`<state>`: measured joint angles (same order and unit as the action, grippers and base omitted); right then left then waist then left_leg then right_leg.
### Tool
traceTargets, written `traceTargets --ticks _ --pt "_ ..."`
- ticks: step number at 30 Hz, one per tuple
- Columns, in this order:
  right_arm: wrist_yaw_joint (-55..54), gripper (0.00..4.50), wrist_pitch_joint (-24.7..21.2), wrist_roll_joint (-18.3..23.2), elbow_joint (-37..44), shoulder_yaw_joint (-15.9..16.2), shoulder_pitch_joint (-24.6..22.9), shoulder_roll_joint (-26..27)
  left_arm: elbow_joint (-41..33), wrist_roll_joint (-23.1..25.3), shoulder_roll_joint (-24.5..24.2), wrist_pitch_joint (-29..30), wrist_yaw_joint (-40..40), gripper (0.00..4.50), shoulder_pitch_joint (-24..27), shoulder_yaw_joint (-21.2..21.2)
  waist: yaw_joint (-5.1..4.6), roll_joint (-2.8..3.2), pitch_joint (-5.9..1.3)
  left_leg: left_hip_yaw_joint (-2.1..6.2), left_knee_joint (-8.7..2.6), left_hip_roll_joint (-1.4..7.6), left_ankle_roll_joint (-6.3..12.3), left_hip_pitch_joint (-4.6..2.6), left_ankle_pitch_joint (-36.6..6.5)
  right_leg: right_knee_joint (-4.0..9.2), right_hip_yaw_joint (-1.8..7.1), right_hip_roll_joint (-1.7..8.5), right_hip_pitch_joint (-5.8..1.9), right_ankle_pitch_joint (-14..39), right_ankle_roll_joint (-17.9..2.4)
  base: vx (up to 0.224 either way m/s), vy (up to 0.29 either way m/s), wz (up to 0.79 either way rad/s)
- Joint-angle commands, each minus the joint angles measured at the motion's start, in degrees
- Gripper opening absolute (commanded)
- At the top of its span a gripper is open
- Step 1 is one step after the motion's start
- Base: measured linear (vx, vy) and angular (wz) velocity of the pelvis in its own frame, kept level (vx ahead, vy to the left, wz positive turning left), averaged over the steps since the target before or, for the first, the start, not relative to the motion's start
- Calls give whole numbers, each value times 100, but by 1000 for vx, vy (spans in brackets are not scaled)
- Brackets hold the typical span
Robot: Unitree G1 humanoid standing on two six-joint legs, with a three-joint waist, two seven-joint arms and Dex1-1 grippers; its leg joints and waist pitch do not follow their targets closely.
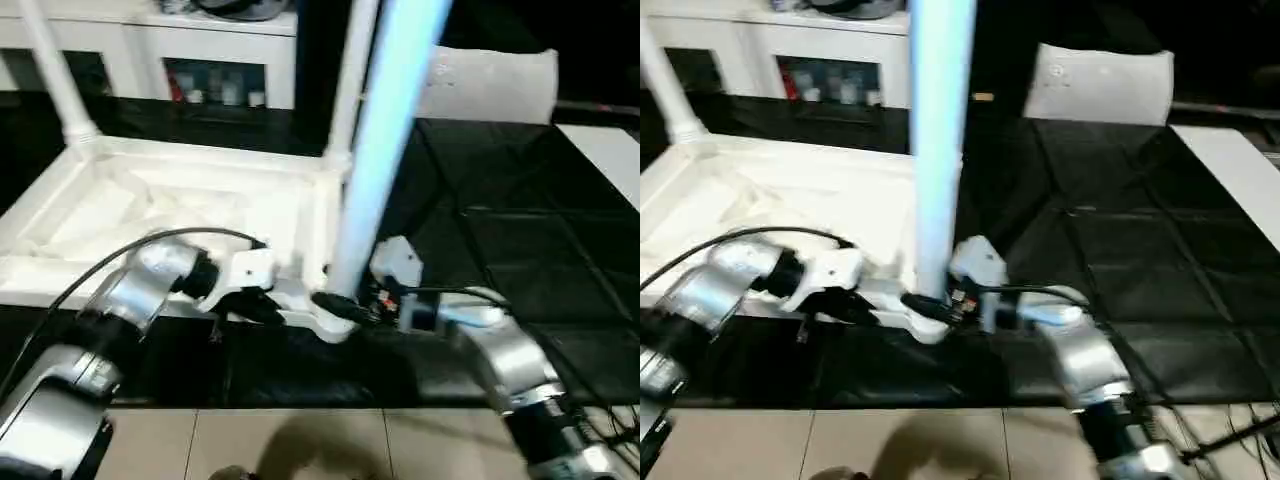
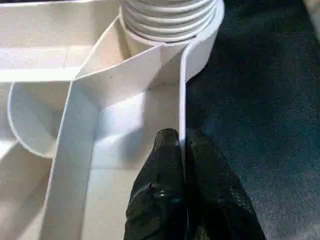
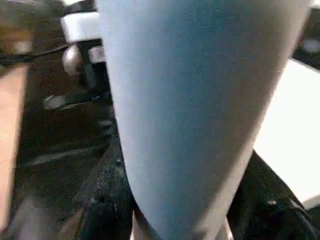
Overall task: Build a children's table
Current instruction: Insert table leg to table base
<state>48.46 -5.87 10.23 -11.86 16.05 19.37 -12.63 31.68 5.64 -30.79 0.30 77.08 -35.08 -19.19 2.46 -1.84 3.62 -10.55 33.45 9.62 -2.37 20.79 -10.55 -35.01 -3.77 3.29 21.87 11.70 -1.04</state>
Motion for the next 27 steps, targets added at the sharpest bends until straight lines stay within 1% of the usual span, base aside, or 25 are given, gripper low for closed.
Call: traceTargets --ticks 1,2,3,4,5,6,7,8,9,10,11,12,13,14,15,16,18,20,21,23,24,25,26,27 --pt "-535 191 -256 -388 -634 139 -92 152 -841 -252 151 855 -839 0 178 485 -41 82 -139 312 -539 466 -350 -108 -2602 598 380 666 -33 3189 -870 0 0 0" --pt "-755 191 -301 -373 -700 23 -34 251 -1178 -265 230 1177 -1075 0 355 605 -118 80 -136 336 -536 450 -343 -81 -2626 625 359 661 -34 3383 -806 0 0 0" --pt "-1057 191 -316 -362 -814 -125 59 390 -1577 -184 381 1514 -1434 0 590 713 -131 88 -141 334 -534 450 -345 -86 -2614 628 362 651 -30 3388 -775 0 0 0" --pt "-1161 191 -311 -363 -860 -174 95 439 -1698 -145 436 1600 -1545 0 665 733 -163 93 -157 341 -538 465 -362 -65 -2551 594 368 654 -49 3216 -828 0 0 0" --pt "-1371 191 -317 -348 -968 -284 177 546 -1927 -69 573 1805 -1754 0 804 765 -208 93 -156 336 -544 451 -320 -33 -2460 592 360 622 -57 3009 -863 0 0 0" --pt "-1488 191 -332 -329 -1040 -357 228 615 -2046 -32 670 1936 -1878 0 864 775 -256 70 -161 304 -532 441 -262 -29 -2346 589 377 597 -48 2738 -930 0 0 0" --pt "-1654 191 -350 -319 -1135 -443 295 691 -2170 7 782 2060 -1989 0 921 763 -254 84 -166 297 -525 437 -240 -31 -2274 577 379 595 -49 2603 -973 0 0 0" --pt "-1755 191 -357 -317 -1192 -493 335 736 -2245 31 847 2132 -2053 0 954 753 -268 86 -171 280 -518 431 -207 -27 -2204 575 388 589 -55 2458 -1018 0 0 0" --pt "-1874 191 -330 -324 -1284 -536 390 783 -2372 43 893 2255 -2110 0 994 724 -268 75 -167 234 -494 415 -96 -48 -2053 591 406 579 -36 2244 -1078 0 0 0" --pt "-2062 191 -311 -329 -1429 -612 479 858 -2532 67 990 2417 -2204 0 1025 673 -256 74 -168 225 -481 397 -51 -41 -1992 600 405 578 -45 2248 -1065 0 0 0" --pt "-2198 191 -303 -335 -1548 -665 558 919 -2642 72 1059 2542 -2262 0 1035 627 -251 54 -184 214 -464 393 10 -17 -1794 593 414 592 -70 2171 -1075 0 0 0" --pt "-2198 191 -303 -335 -1548 -665 558 919 -2642 72 1059 2542 -2262 0 1035 627 -240 59 -190 207 -462 392 40 -10 -1693 584 414 586 -80 2108 -1070 0 0 0" --pt "-2356 191 -326 -336 -1710 -737 674 1019 -2759 116 1152 2746 -2393 0 1011 559 -231 36 -211 192 -450 387 93 8 -1489 566 403 566 -106 1913 -1065 0 0 0" --pt "-2371 191 -342 -338 -1740 -749 696 1045 -2772 162 1153 2787 -2443 0 991 529 -227 55 -226 194 -457 401 129 13 -1292 520 399 553 -114 1592 -1123 0 0 0" --pt "-2368 191 -389 -330 -1750 -752 705 1064 -2721 200 1134 2781 -2465 0 952 511 -226 47 -230 175 -447 385 177 29 -1144 512 388 539 -130 1343 -1152 0 0 0" --pt "-2366 191 -432 -335 -1765 -747 711 1082 -2659 239 1099 2782 -2504 0 904 496 -218 69 -229 181 -446 390 191 22 -1127 505 389 541 -130 1279 -1163 0 0 0" --pt "-2330 191 -469 -387 -1754 -684 680 1069 -2532 291 1022 2745 -2520 0 829 476 -227 68 -235 173 -448 394 208 4 -1149 496 378 526 -131 1146 -1207 0 0 0" --pt "-2240 191 -577 -234 -1721 -743 648 1107 -2476 302 985 2716 -2526 0 799 473 -227 73 -225 172 -455 393 196 -2 -1232 507 381 529 -127 1246 -1205 0 0 0" --pt "-2199 191 -606 -172 -1705 -768 637 1121 -2466 307 977 2705 -2529 0 793 471 -229 71 -217 176 -460 397 171 -6 -1326 520 382 534 -124 1378 -1185 0 0 0" --pt "-2185 261 -580 -152 -1749 -772 654 1127 -2461 282 936 2720 -2508 0 783 454 -223 93 -217 186 -467 402 108 -13 -1448 536 381 541 -117 1583 -1139 0 0 0" --pt "-2174 261 -564 -138 -1778 -789 664 1139 -2456 275 922 2709 -2508 0 778 448 -228 87 -213 184 -468 401 90 -15 -1484 545 382 539 -110 1637 -1125 0 0 0" --pt "-2155 263 -570 -107 -1800 -816 671 1150 -2438 258 905 2684 -2485 0 768 440 -231 87 -225 190 -468 402 69 -18 -1478 537 382 537 -114 1629 -1115 0 0 0" --pt "-2080 272 -564 -95 -1801 -823 672 1131 -2366 228 887 2603 -2481 0 735 448 -231 95 -233 187 -461 399 76 -18 -1440 533 389 534 -116 1540 -1148 0 0 0" --pt "-2072 287 -561 -98 -1799 -820 671 1126 -2355 225 886 2591 -2483 0 730 448 -208 96 -253 172 -443 395 92 -9 -1327 515 392 543 -134 1334 -1182 0 0 0"
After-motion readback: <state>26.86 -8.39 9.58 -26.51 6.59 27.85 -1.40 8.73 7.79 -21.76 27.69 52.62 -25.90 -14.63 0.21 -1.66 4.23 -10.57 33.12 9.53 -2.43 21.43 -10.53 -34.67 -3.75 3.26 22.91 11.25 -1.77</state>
